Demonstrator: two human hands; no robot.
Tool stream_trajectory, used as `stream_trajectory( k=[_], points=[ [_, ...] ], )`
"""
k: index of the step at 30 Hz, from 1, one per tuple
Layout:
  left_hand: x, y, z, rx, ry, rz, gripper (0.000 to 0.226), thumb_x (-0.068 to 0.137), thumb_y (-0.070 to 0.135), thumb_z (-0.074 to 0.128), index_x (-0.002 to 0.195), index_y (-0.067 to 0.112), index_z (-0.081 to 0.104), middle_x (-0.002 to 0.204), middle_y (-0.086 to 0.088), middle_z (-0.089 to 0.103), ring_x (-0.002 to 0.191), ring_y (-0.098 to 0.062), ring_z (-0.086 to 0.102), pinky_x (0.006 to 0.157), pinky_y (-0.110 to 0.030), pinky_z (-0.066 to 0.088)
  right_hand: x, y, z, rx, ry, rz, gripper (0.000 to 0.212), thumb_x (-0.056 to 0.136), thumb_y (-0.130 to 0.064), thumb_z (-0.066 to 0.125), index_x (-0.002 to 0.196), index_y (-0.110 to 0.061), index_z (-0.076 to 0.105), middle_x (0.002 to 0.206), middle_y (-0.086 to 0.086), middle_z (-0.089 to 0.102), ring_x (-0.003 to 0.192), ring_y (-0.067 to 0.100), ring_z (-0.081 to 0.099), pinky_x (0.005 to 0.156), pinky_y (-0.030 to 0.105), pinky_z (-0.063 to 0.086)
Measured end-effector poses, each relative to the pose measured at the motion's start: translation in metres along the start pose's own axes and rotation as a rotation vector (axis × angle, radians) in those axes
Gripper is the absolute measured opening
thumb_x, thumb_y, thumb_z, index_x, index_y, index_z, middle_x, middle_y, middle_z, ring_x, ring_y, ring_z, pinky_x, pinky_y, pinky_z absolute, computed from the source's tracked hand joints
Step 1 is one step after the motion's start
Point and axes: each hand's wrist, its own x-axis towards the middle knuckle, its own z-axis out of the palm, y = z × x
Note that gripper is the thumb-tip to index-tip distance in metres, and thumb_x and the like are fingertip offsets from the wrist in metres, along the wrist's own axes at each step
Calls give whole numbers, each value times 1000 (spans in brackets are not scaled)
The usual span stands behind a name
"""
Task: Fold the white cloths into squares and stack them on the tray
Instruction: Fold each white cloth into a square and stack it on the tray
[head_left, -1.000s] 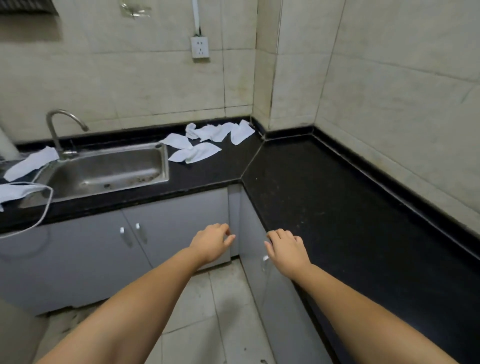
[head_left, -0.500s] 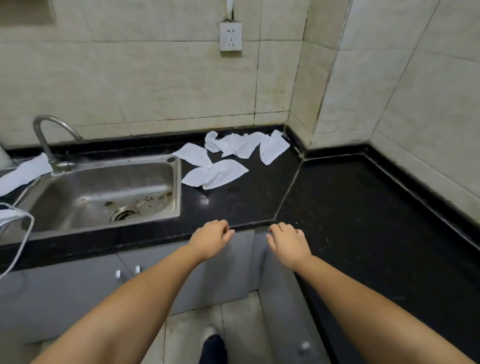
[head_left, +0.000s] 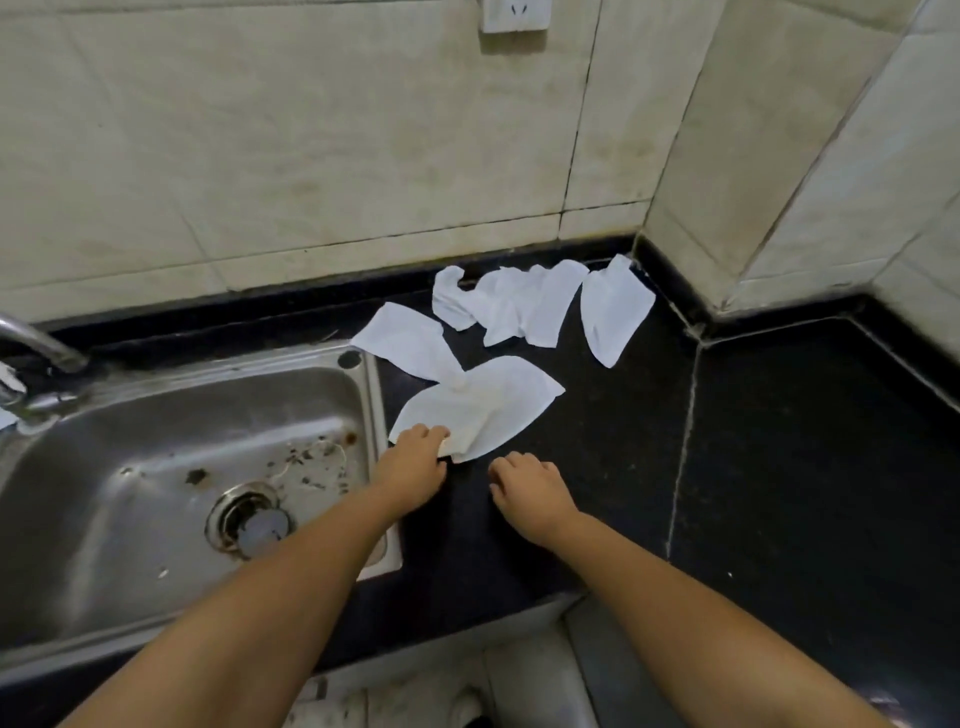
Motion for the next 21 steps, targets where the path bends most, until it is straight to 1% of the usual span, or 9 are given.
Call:
stream_trajectory(
  k=[2,4,6,8,10,13,15,18,21],
  points=[
    [16,-6,7,15,-27,25,49,92,23,50,139,19,39,134,-7,43,124,-27,43,99,-41,42,19,-8,8,19,-16,9,30,98,-29,41,122,-15,50,125,4,51,117,24,46,98,38,37],
    [28,-8,15,-14,-34,35,44,92,26,51,135,21,46,128,-5,46,119,-25,45,98,-39,42,32,-13,16,52,-12,30,33,97,-29,42,127,-15,47,127,4,49,119,24,44,98,38,37],
    [38,-8,19,-69,-4,43,31,93,25,50,122,19,59,115,-5,52,109,-24,50,92,-39,44,43,-17,21,113,19,70,36,96,-31,44,129,-17,45,128,3,49,120,23,44,96,37,37],
    [45,-5,19,-150,32,48,21,92,22,49,97,13,68,95,-5,58,94,-25,55,81,-39,45,51,-19,23,200,70,131,33,96,-34,45,123,-17,49,124,2,52,117,22,47,94,36,38],
    [47,1,15,-239,25,48,23,92,21,51,75,10,62,77,0,55,79,-21,54,69,-33,41,58,-18,20,270,109,181,30,96,-37,45,115,-15,53,118,2,55,112,21,51,92,37,42],
    [53,14,2,-412,7,39,38,91,20,56,56,19,45,58,6,44,60,-12,42,54,-20,30,62,-8,7,337,116,181,28,97,-35,44,111,-13,53,114,3,56,107,21,53,92,38,43],
    [55,26,-8,-490,-4,39,43,91,20,57,52,20,39,54,5,38,54,-8,36,50,-18,31,60,2,-7,373,141,162,25,97,-34,45,102,-11,55,104,5,59,98,22,56,87,39,45],
    [63,42,-19,-491,9,69,40,93,20,54,58,16,36,58,2,36,56,-9,33,52,-21,27,59,18,-28,463,165,159,27,97,-30,48,88,-6,56,91,9,61,85,25,58,81,41,48],
    [69,67,-33,-514,96,94,28,95,16,51,68,15,42,63,5,41,59,-6,37,56,-20,31,46,42,-57,578,253,202,17,94,-17,51,87,-5,61,85,6,62,79,19,58,76,36,50]
  ],
)
